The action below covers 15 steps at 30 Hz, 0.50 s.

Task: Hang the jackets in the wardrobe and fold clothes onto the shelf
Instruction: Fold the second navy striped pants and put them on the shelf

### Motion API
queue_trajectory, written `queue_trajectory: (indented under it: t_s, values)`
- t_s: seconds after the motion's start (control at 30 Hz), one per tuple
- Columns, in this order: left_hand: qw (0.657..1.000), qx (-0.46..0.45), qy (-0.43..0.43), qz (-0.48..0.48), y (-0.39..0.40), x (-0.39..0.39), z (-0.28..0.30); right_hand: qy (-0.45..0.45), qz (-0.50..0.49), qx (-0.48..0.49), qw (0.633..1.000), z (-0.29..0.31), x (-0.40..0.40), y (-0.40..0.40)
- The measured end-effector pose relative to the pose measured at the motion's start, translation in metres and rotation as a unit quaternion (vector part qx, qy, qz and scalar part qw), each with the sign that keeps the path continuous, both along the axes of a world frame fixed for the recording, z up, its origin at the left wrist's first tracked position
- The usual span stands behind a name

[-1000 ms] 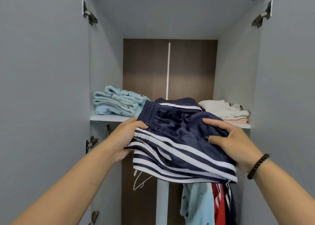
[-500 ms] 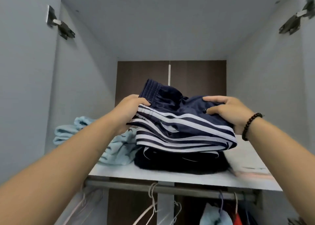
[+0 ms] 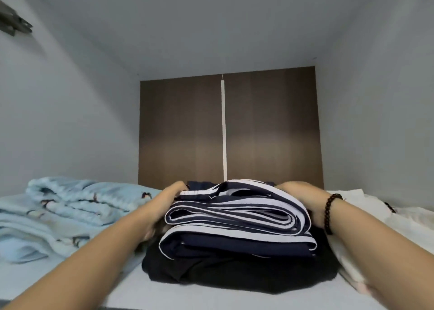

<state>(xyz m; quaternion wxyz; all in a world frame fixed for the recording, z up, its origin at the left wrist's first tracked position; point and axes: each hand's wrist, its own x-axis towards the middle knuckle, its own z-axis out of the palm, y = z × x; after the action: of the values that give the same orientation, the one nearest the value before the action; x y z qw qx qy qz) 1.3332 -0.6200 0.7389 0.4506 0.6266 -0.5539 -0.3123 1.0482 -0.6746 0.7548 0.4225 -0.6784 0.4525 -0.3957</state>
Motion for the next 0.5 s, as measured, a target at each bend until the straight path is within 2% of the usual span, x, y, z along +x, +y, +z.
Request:
queue_trajectory:
  t_s: [0.03,0.07,0.1,0.17,0.2,0.23,0.27,0.33,0.37,0.43,0.5]
  values:
    - [0.998,0.019,0.064,-0.002,0.006,-0.004,0.004,0.008,0.015,0.004,1.000,0.001,0.000,0.006]
    - [0.996,0.025,0.089,-0.006,0.014,-0.007,0.006,0.037,-0.003,-0.021,0.999,0.003,-0.003,0.004]
    - [0.997,0.026,0.072,-0.012,0.024,-0.006,0.008,0.063,-0.023,-0.038,0.997,0.006,-0.006,0.007]
    - [0.992,0.013,-0.100,0.069,0.032,-0.009,0.020,0.191,-0.105,-0.146,0.965,0.010,-0.011,0.010]
    - [0.970,-0.009,-0.196,0.141,0.030,-0.011,0.029,0.242,-0.149,-0.212,0.935,0.010,-0.013,0.018]
    - [0.941,-0.037,-0.272,0.197,0.033,-0.016,0.037,0.246,-0.174,-0.257,0.918,0.010,-0.015,0.026]
    - [0.920,-0.078,-0.324,0.207,0.035,-0.023,0.043,0.222,-0.171,-0.279,0.918,0.010,-0.019,0.035]
    - [0.902,-0.176,-0.379,0.104,0.040,-0.044,0.046,0.169,-0.092,-0.275,0.942,0.007,-0.028,0.054]
    - [0.892,-0.209,-0.400,0.028,0.044,-0.056,0.046,0.183,-0.057,-0.270,0.943,0.005,-0.031,0.064]
    - [0.866,-0.225,-0.436,-0.098,0.051,-0.079,0.039,0.248,-0.037,-0.305,0.919,-0.005,-0.035,0.074]
    - [0.841,-0.212,-0.475,-0.152,0.049,-0.092,0.024,0.242,-0.071,-0.345,0.904,-0.014,-0.038,0.074]
